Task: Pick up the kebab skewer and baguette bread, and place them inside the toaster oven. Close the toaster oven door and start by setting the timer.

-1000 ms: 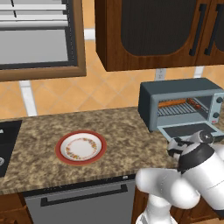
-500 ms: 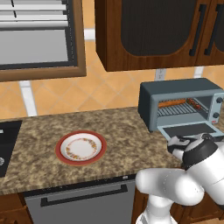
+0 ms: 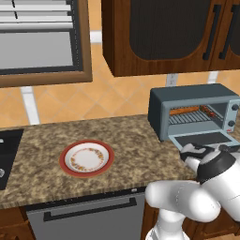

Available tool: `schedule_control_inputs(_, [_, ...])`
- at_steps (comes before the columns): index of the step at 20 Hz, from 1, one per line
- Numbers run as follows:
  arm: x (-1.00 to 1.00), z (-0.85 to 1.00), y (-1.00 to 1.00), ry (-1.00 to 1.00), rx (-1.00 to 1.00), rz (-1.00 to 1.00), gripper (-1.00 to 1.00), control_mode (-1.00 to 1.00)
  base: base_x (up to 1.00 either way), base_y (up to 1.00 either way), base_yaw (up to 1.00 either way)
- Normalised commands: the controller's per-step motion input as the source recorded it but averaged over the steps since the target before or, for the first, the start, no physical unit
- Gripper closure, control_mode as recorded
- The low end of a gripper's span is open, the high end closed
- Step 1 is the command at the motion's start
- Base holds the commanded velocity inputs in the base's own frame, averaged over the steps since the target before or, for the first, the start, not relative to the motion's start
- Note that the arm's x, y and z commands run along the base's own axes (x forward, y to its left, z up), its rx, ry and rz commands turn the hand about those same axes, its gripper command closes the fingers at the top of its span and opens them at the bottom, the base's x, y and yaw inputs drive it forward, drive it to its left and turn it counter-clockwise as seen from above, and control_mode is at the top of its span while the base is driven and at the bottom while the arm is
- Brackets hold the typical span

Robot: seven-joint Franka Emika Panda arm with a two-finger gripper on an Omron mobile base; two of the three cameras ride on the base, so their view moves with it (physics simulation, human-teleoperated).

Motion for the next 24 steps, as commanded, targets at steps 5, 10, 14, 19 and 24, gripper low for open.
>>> schedule_control_inputs(5, [0.45,0.61,0.0,-0.03,0.0,0.0,-1.0,-1.0,0.0,0.0,0.0])
schedule_control_inputs(10, [0.39,0.74,0.0,-0.04,0.0,0.0,-1.0,-1.0,0.0,0.0,0.0])
schedule_control_inputs(14, [0.46,0.83,0.0,0.0,0.0,0.0,-1.0,-1.0,0.0,0.0,0.0])
schedule_control_inputs(19, [0.54,0.74,0.0,0.0,0.0,0.0,-1.0,-1.0,0.0,0.0,0.0])
schedule_control_inputs(24, [0.66,0.63,0.0,0.0,0.0,0.0,-1.0,-1.0,0.0,0.0,0.0])
